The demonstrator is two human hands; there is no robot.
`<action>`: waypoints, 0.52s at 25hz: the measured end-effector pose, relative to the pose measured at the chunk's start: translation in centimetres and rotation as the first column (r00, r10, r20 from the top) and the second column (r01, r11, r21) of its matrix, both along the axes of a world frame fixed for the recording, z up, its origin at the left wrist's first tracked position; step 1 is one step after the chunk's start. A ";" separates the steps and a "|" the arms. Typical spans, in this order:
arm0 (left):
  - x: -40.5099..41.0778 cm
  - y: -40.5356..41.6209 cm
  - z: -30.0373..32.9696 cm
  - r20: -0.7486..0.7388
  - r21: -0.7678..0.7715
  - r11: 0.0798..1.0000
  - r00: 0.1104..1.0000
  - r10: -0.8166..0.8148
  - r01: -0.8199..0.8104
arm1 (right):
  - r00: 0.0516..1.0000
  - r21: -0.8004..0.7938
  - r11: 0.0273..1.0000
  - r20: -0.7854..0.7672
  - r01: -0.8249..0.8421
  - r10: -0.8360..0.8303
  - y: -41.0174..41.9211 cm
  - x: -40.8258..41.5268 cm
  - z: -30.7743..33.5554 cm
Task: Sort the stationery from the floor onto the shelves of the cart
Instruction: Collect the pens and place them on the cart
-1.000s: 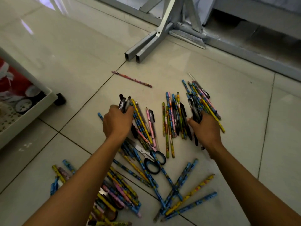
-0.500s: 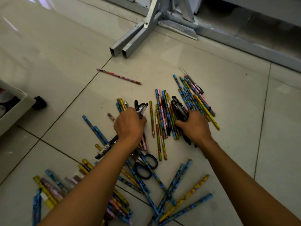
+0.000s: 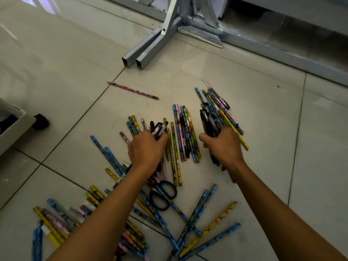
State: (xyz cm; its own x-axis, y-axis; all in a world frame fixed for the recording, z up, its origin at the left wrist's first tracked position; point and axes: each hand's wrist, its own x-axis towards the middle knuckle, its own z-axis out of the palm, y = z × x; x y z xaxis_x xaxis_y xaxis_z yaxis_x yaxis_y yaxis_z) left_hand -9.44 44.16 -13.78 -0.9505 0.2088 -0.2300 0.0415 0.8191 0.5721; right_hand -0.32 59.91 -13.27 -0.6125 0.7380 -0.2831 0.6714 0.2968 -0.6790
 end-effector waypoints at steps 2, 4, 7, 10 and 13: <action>-0.1 0.0 0.4 0.049 0.105 0.993 0.997 0.055 -0.060 | 0.999 -0.065 0.997 -0.011 -0.042 0.042 -0.7 -0.4 0.1; -0.3 0.0 0.7 0.055 0.158 0.985 0.997 0.058 -0.066 | 0.994 -0.073 0.992 0.015 -0.103 0.104 -1.5 -1.0 0.0; -0.6 -0.2 0.7 0.028 0.161 0.987 0.999 0.021 -0.025 | 0.976 0.041 0.983 0.131 -0.180 0.173 -2.2 -2.1 -0.2; -1.1 -0.4 0.6 0.046 0.145 0.989 0.999 -0.011 0.004 | 0.939 0.189 0.946 0.274 -0.264 0.207 -2.8 -3.0 0.3; -1.4 -0.1 0.6 0.111 0.170 0.985 0.994 -0.008 -0.011 | 0.906 0.213 0.918 0.340 -0.336 0.253 -3.2 -3.6 1.0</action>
State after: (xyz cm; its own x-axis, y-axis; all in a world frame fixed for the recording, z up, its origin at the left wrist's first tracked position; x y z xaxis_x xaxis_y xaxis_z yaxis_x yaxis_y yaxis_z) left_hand -10.89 44.04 -13.22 -0.9214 0.2525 -0.2953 -0.0314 0.7093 0.7042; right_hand -3.89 56.72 -12.23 -0.7300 0.6088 -0.3106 0.6835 0.6506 -0.3310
